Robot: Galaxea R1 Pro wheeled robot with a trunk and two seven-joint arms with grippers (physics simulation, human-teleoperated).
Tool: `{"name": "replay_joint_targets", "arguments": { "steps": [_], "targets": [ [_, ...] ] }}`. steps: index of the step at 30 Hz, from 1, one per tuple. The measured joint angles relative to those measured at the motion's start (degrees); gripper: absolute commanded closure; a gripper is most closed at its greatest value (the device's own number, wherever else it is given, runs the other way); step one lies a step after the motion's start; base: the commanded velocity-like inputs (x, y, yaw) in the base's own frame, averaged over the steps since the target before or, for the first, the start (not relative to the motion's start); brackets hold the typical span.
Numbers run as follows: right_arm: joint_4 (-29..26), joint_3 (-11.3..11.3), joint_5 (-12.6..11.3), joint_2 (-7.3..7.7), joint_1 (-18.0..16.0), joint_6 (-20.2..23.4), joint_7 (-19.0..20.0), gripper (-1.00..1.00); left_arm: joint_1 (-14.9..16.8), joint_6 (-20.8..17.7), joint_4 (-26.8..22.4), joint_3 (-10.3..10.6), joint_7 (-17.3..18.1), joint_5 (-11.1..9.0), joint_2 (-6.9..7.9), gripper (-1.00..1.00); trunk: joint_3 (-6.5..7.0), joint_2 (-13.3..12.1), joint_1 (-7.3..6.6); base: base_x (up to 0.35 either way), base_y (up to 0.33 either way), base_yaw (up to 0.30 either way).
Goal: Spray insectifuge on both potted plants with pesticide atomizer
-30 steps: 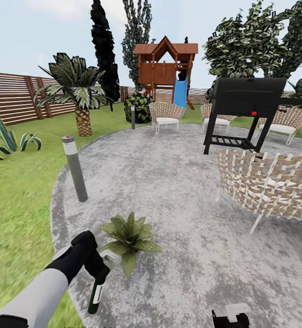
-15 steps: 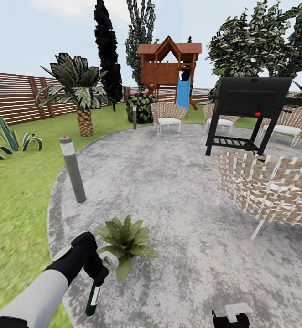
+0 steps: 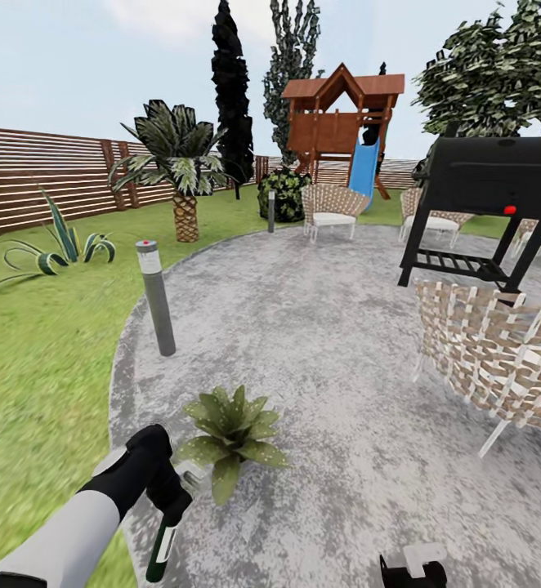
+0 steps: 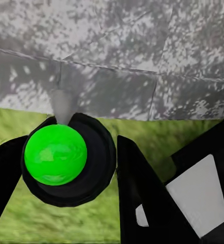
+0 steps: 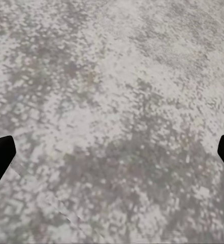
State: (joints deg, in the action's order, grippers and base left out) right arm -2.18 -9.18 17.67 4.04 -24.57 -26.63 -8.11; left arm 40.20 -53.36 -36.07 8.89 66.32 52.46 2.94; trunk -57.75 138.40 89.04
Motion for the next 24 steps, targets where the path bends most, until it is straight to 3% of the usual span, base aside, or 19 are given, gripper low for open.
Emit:
{"name": "replay_joint_targets", "arguments": {
  "steps": [3,6,14,19,24],
  "targets": [
    [0.00,-0.03,0.00,0.00,0.00,-0.01,0.01,-1.00,-0.12,0.03,0.34,-0.01,-1.65,0.89,-0.06,1.00,0.00,0.00,0.00,0.010,-0.005,0.022],
    [-0.01,-0.01,0.00,0.00,0.00,0.00,0.01,-1.00,-0.15,-0.21,0.33,-0.36,-5.04,1.86,-1.59,1.00,0.00,0.00,0.00,0.001,-0.001,0.003],
    [0.00,0.00,0.00,0.01,0.00,-0.02,-0.02,-1.00,-0.08,-0.07,0.26,-0.49,-5.48,1.47,-2.10,1.00,0.00,0.00,-0.01,0.062,-0.100,0.021],
    [0.05,0.01,0.00,0.00,-0.01,-0.01,-0.03,-1.00,-0.08,-0.14,0.21,-0.49,-5.48,1.44,-2.09,1.00,0.00,0.00,0.00,0.077,-0.241,0.247],
    [0.09,0.02,0.02,0.00,-0.01,-0.03,-0.02,-1.00,-0.08,-0.16,0.21,-0.49,-5.48,1.52,-2.09,1.00,0.00,0.00,0.03,-0.154,-0.227,0.276]
  ]
}}
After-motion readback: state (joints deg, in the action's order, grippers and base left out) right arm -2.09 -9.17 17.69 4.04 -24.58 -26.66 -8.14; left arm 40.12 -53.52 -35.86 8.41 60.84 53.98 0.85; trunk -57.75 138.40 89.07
